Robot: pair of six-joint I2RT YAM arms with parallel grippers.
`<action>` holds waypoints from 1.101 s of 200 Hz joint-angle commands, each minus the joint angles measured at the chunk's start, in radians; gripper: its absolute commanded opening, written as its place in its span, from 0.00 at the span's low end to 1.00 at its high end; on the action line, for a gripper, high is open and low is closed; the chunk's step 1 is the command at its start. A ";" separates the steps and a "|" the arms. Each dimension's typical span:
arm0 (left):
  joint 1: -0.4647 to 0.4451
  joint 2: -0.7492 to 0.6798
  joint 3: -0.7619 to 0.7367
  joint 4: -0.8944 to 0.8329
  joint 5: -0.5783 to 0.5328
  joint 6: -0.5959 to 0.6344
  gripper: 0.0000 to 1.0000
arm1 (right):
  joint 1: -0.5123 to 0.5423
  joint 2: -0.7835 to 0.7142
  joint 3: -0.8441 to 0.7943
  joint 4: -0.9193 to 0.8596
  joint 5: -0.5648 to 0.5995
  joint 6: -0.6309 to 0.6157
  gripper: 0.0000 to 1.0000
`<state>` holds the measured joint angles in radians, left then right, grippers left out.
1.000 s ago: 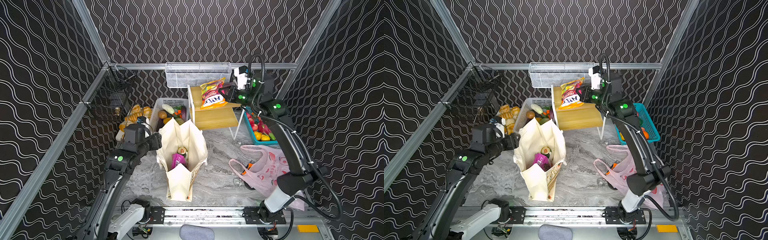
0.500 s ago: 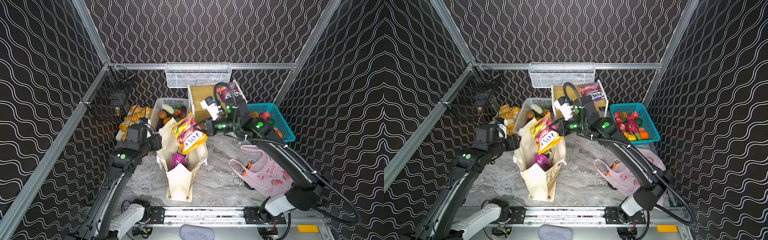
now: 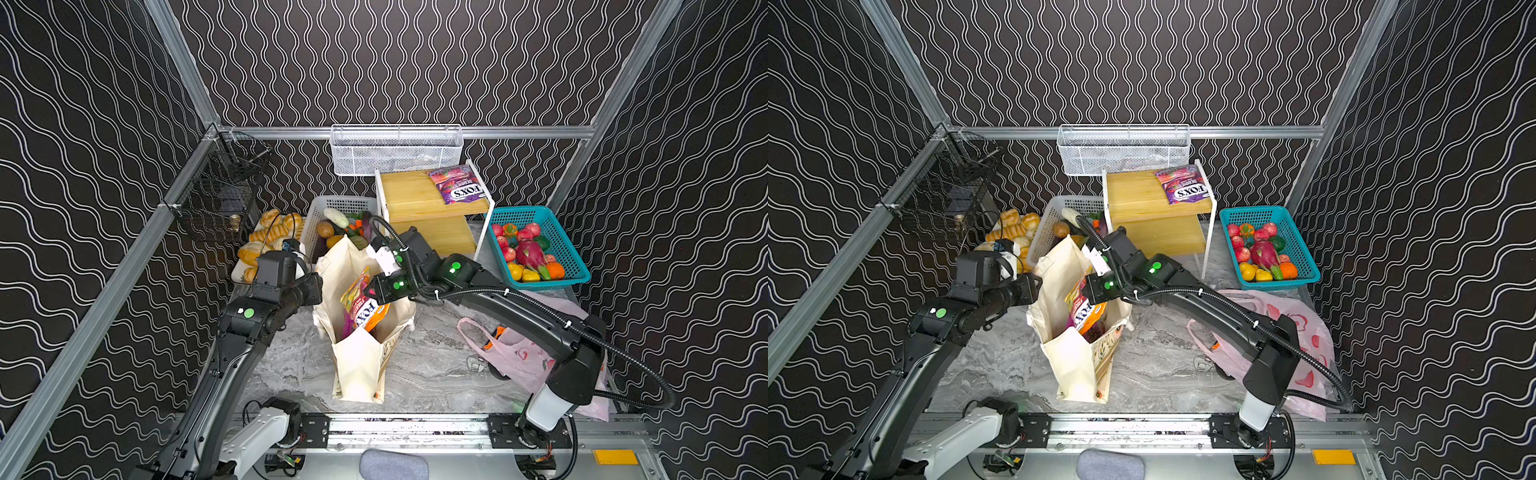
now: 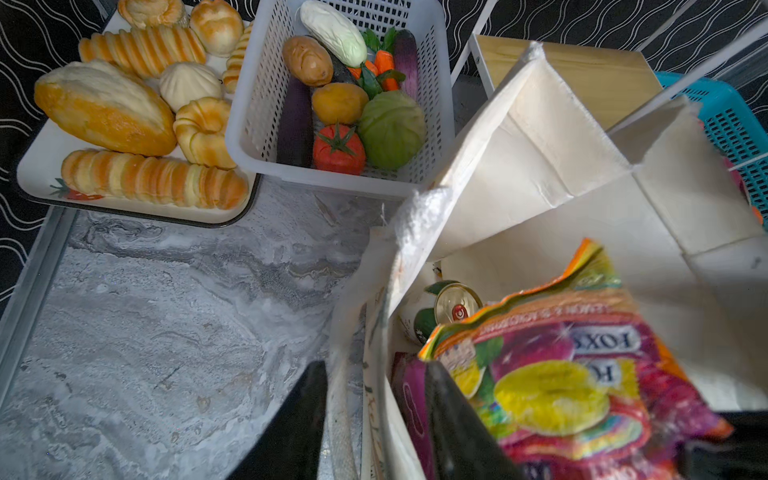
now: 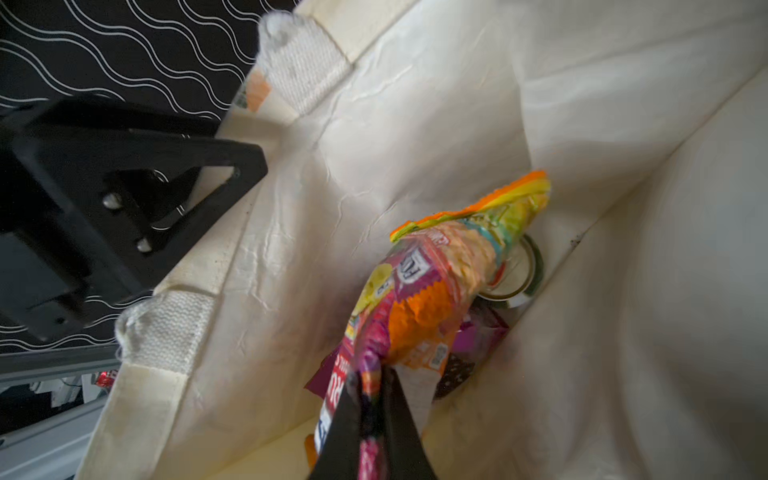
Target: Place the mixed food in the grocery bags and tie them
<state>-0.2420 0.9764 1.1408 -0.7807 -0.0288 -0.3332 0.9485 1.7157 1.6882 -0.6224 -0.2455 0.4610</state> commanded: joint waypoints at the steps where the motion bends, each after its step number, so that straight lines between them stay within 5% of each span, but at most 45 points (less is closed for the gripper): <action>1: 0.001 0.001 0.007 0.001 0.013 0.027 0.41 | 0.016 -0.011 -0.035 0.124 -0.033 0.095 0.00; 20: 0.001 -0.004 -0.001 0.004 0.015 0.030 0.40 | 0.022 -0.018 -0.069 0.160 -0.105 0.114 0.05; 29: 0.001 -0.008 -0.004 0.003 0.014 0.030 0.40 | 0.022 -0.018 -0.071 0.136 -0.099 0.116 0.17; 38: 0.001 -0.009 -0.004 0.000 0.012 0.032 0.42 | 0.022 -0.023 -0.060 0.084 -0.043 0.115 0.35; 76: 0.001 -0.013 0.000 -0.010 -0.002 0.027 0.49 | 0.022 -0.194 -0.155 0.160 0.166 0.062 0.64; 124: 0.001 -0.017 0.023 -0.048 -0.009 0.015 0.64 | -0.038 -0.389 -0.262 0.207 0.403 0.026 0.73; 152: 0.002 -0.030 0.022 -0.084 -0.027 0.004 0.71 | -0.193 -0.361 -0.286 0.088 0.242 0.145 0.76; 197: 0.001 -0.036 -0.010 -0.069 0.043 -0.013 0.69 | -0.211 -0.288 -0.330 0.104 0.036 0.153 0.76; 212: 0.001 -0.028 -0.022 -0.047 0.085 -0.012 0.62 | -0.211 -0.237 -0.302 0.087 -0.019 0.137 0.65; 220: 0.002 -0.020 -0.024 -0.039 0.104 -0.014 0.55 | -0.209 -0.215 -0.275 0.057 -0.019 0.122 0.50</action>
<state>-0.2420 0.9455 1.1259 -0.8536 0.0025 -0.3378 0.7376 1.4502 1.3678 -0.5270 -0.1516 0.5938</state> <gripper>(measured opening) 0.634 0.663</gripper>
